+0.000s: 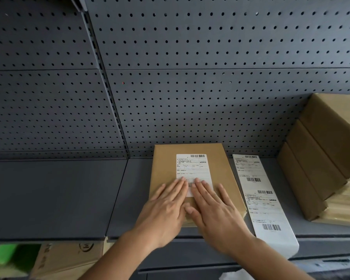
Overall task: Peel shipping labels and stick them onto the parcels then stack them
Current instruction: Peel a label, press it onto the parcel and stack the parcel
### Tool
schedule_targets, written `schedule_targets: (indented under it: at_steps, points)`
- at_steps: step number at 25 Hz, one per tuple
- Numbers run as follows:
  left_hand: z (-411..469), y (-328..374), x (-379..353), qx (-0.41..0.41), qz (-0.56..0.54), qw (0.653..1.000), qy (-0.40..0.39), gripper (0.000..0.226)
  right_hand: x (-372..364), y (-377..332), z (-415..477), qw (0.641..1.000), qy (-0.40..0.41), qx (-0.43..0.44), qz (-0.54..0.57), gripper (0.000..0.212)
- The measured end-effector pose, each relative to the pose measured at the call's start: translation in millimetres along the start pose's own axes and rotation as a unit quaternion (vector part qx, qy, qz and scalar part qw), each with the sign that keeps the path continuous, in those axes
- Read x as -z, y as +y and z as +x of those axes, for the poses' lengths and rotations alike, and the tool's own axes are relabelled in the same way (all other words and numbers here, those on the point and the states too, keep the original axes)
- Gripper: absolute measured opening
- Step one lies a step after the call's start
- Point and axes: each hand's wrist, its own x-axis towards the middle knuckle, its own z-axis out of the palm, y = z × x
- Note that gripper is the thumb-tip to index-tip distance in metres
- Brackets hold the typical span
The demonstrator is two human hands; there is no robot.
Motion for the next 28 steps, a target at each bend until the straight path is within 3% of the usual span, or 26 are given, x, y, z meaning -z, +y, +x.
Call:
schedule_targets:
  at_steps: [7, 11, 13, 15, 18, 22, 28]
  points:
    - [-13.0, -26.0, -1.5, 0.136, -0.048, 0.989, 0.021, 0.061, 11.4, 47.2, -16.2, 0.995, -0.003, -0.099, 0.015, 0.079]
    - [-23.1, -33.8, -10.7, 0.25, -0.228, 0.941, 0.027, 0.07, 14.8, 56.0, -24.6, 0.98, 0.0, -0.165, 0.111, 0.074]
    - [-28.3, -27.4, -13.8, 0.279, -0.369, 0.886, 0.035, 0.068, 16.6, 54.6, -27.0, 0.946, -0.005, -0.223, 0.236, 0.072]
    - [-29.6, -20.2, -12.6, 0.299, -0.472, 0.828, 0.053, 0.063, 15.4, 53.4, -28.1, 0.887, 0.004, -0.266, 0.376, 0.071]
    - [-31.6, -13.4, -9.5, 0.316, -0.537, 0.78, 0.064, 0.061, 14.6, 52.3, -29.5, 0.805, 0.033, -0.314, 0.502, 0.06]
    - [-33.7, -5.0, -1.2, 0.324, -0.546, 0.767, 0.087, 0.062, 19.9, 47.3, -31.3, 0.77, 0.041, -0.332, 0.544, 0.039]
    - [-31.3, 19.4, 44.2, 0.262, -0.56, 0.769, 0.162, 0.043, 64.1, 51.1, -31.8, 0.75, 0.144, -0.319, 0.561, 0.037]
